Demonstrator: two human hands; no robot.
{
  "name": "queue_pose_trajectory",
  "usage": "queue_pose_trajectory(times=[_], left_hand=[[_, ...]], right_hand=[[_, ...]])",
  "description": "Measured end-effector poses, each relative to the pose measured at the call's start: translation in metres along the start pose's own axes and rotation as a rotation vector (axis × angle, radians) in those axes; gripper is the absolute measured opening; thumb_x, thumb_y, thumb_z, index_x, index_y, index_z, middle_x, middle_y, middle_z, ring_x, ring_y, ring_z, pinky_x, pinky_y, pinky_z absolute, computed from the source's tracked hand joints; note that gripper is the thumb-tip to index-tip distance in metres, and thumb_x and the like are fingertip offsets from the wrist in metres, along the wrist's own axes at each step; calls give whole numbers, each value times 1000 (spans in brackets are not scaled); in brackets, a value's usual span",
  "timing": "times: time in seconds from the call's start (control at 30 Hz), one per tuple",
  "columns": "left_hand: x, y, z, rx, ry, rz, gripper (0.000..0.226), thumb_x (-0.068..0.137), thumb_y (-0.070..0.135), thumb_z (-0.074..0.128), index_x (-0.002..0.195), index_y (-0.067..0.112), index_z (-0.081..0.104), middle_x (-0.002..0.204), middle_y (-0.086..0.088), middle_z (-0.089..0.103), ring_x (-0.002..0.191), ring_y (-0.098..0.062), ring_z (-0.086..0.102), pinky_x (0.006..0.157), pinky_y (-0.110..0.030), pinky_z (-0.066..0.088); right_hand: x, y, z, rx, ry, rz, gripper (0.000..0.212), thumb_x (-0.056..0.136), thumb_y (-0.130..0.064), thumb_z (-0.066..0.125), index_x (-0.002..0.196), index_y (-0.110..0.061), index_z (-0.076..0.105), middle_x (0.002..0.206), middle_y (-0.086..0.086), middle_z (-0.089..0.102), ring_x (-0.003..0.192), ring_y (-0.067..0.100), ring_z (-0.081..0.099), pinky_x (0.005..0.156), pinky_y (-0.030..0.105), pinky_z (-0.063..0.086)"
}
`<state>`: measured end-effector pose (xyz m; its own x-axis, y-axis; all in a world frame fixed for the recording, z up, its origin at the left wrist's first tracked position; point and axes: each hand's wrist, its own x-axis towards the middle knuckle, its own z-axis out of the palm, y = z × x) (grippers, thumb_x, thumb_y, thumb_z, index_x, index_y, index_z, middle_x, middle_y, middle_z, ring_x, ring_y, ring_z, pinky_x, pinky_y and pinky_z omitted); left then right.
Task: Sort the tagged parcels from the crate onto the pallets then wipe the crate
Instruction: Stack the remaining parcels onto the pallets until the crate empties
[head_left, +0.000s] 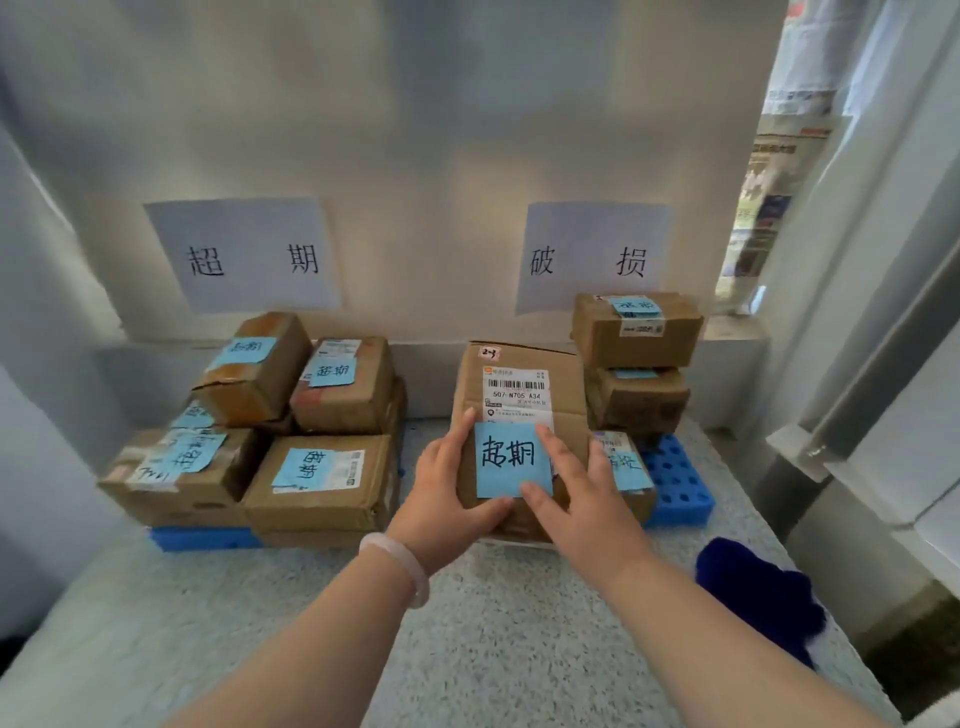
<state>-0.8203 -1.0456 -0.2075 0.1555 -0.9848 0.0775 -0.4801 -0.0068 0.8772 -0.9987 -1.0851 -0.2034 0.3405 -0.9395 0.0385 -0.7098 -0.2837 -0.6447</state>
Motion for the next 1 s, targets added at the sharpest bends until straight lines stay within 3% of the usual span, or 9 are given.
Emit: queue_pose_trajectory(times=[0.1, 0.4, 0.5, 0.6, 0.77, 0.83, 1.0], left_hand=[[-10, -12, -22, 23, 91, -55, 97, 82, 28, 78, 150, 51, 12, 139, 12, 27, 126, -4, 35, 104, -25, 42], [-31, -41, -61, 7, 237, -201, 95, 83, 26, 76, 144, 58, 12, 133, 14, 21, 129, -9, 31, 110, -37, 42], [-34, -57, -70, -9, 239, -247, 94, 83, 26, 77, 144, 58, 14, 135, 13, 22, 127, -9, 32, 107, -32, 43], [-29, -72, -86, -27, 231, -265, 95, 81, 29, 78, 145, 59, 15, 141, 10, 24, 130, -13, 35, 108, -39, 45], [-11, -92, -116, -42, 164, -276, 95, 81, 33, 78, 145, 60, 13, 139, 9, 26, 129, -14, 37, 110, -41, 42], [-4, -103, -133, -21, 142, -267, 97, 80, 34, 78, 148, 57, 12, 139, 10, 28, 128, -12, 37, 109, -36, 41], [21, -125, -173, -26, 106, -243, 101, 71, 46, 78, 145, 62, 11, 141, 7, 34, 127, -13, 42, 105, -38, 46]], right_hand=[[12, -21, 18, -19, -84, -43, 63, 95, -60, 43, 143, -64, 3, 162, 0, -8, 149, 28, 6, 114, 44, 30], [39, -52, 63, 24, -234, -187, 62, 93, -62, 45, 141, -67, 6, 160, -5, -5, 148, 24, 13, 110, 46, 39], [42, -58, 81, 18, -261, -198, 63, 91, -63, 46, 140, -68, 6, 159, -9, -1, 144, 22, 20, 108, 46, 41], [47, -69, 94, 31, -269, -189, 62, 91, -64, 46, 137, -71, 5, 159, -11, -1, 144, 21, 21, 109, 45, 41], [65, -97, 110, -10, -246, -139, 62, 95, -58, 45, 146, -60, 10, 158, -9, 4, 136, 17, 31, 98, 34, 47], [69, -110, 122, 10, -242, -117, 63, 95, -57, 46, 146, -58, 11, 158, -10, 3, 137, 17, 29, 101, 34, 45], [88, -141, 146, 95, -196, -81, 63, 95, -55, 48, 147, -57, 13, 157, -13, 3, 138, 15, 26, 106, 36, 42]])
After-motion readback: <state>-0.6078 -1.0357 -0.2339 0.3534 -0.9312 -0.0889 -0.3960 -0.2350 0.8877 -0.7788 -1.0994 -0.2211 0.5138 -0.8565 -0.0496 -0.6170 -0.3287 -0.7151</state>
